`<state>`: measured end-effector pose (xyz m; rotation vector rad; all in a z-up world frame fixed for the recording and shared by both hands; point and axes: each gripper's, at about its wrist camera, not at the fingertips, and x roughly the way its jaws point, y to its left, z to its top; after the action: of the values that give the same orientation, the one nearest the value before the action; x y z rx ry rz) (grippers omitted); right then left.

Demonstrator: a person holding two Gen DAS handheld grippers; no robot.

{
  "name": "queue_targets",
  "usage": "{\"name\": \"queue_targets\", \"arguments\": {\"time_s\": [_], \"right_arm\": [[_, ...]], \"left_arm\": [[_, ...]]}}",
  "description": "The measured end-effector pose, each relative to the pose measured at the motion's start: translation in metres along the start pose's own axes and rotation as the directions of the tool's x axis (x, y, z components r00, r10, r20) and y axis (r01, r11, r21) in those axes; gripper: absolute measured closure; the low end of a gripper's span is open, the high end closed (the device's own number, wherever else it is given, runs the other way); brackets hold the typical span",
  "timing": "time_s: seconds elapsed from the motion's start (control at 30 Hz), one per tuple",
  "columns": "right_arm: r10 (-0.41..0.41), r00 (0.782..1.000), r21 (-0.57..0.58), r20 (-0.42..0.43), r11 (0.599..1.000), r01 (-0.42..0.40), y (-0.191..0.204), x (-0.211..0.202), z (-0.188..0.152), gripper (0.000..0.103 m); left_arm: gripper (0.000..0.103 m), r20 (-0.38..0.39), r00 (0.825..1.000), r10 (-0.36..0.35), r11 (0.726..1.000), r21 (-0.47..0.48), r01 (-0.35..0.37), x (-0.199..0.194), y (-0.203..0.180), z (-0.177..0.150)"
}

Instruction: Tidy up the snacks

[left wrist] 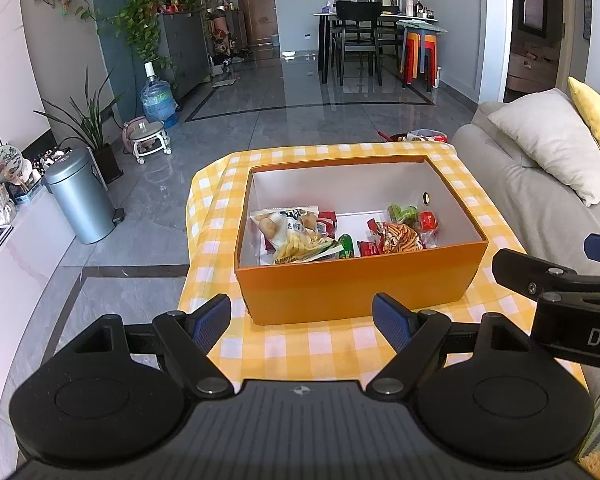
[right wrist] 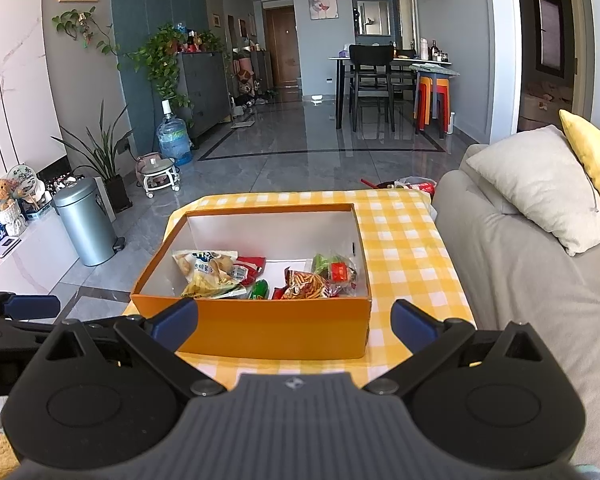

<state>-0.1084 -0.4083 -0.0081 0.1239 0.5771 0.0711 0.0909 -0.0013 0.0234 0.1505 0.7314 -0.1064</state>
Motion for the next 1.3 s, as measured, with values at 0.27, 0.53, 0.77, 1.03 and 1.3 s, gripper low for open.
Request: {"name": "queue_targets", "arguments": {"time_s": [0.27,0.53,0.77,1.03,1.3], "right_arm": [[0.001,1.000,0.002,-0.003,1.000,-0.001,0.0004,-0.0007,0.0003,0.004],[0.001,1.000,0.006,-0.006,1.000,-0.001,0.0010,-0.0014,-0.0009,0.004],[0.010,1.000,0.003,0.000,1.000,-0.010,0.0028,-0.0029,-0.0024,0.004],[0.003,1.000,0.007,-0.007,1.000,-0.003,0.0028,-0.0032,-0.0025,0.004],[0.000,1.000,0.008,-0.015,1.000,0.000,0.0028,-0.0029,-0.0027,0.004]], "left_arm": [[0.009,0.001,1.000,-0.004,1.000,-0.005,0.004,-0.0038,-0.0008,0.0000],[0.009,-0.001,1.000,-0.005,1.000,-0.007,0.005,-0.0041,-0.0010,-0.0002],[0.009,0.003,1.000,0.000,1.000,-0.001,0.000,-0.0060,-0.0024,-0.0022],[0.009,0.002,1.000,0.006,1.000,-0.004,-0.006,-0.0082,-0.0030,-0.0032],[0.009,0.006,1.000,0.000,1.000,-0.008,0.001,-0.0093,-0.0019,-0.0034]]}}
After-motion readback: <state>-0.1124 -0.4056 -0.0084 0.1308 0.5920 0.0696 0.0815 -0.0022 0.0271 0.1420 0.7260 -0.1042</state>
